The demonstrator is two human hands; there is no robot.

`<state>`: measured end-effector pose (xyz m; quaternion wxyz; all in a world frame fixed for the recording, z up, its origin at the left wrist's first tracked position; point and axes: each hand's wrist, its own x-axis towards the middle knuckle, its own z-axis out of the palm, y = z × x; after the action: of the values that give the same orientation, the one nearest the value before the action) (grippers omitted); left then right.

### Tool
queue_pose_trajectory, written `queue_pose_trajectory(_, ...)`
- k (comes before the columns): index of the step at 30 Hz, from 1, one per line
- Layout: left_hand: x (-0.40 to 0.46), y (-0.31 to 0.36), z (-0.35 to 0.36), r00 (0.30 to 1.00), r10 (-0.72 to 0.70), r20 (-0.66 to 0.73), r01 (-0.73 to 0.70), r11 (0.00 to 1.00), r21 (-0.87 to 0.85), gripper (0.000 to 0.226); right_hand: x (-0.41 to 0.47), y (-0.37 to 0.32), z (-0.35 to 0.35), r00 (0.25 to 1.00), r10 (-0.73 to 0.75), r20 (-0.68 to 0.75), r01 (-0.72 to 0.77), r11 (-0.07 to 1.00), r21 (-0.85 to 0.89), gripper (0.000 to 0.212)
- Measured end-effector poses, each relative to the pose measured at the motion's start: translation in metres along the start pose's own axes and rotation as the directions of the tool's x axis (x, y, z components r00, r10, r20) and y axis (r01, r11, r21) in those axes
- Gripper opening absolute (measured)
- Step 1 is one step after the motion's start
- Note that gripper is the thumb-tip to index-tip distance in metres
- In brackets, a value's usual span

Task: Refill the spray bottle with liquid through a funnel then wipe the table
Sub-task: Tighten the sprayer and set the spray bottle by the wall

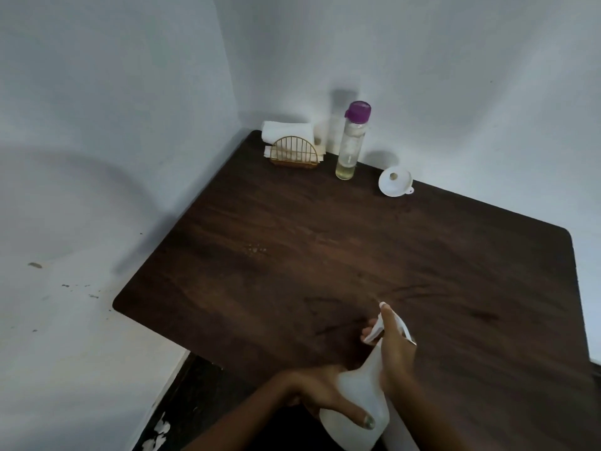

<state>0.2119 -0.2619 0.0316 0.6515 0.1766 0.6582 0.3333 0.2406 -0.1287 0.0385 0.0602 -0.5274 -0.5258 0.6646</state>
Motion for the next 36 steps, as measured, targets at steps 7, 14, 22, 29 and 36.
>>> queue_pose_trajectory(7, 0.000, 0.003, 0.011, 1.000, 0.026, -0.008, -0.027, 0.999, -0.029, 0.057, 0.003, 0.003, -0.010, 0.999, -0.019, 0.028, 0.019, 1.000, 0.016, 0.027)
queue_pose_trajectory(14, 0.005, 0.005, 0.014, 0.993, 0.052, -0.104, -0.050, 0.999, 0.016, 0.068, -0.002, -0.007, -0.018, 0.971, -0.095, 0.220, 0.092, 0.995, 0.023, 0.024)
queue_pose_trajectory(22, 0.022, 0.027, 0.014, 0.870, 0.156, -0.467, -0.091, 0.983, 0.160, 0.088, 0.004, -0.012, -0.021, 0.937, -0.288, 0.198, 0.327, 0.923, -0.204, 0.018)
queue_pose_trajectory(29, 0.069, 0.059, 0.005, 0.724, 0.310, -0.616, -0.191, 0.949, 0.252, 0.085, 0.012, -0.031, -0.024, 0.864, -0.503, -0.012, 0.483, 0.836, -0.260, 0.042)
queue_pose_trajectory(36, 0.125, 0.103, -0.008, 0.702, 0.393, -0.594, -0.212, 0.911, 0.353, 0.104, 0.070, -0.074, -0.039, 0.835, -0.547, -0.056, 0.517, 0.816, -0.257, 0.026)
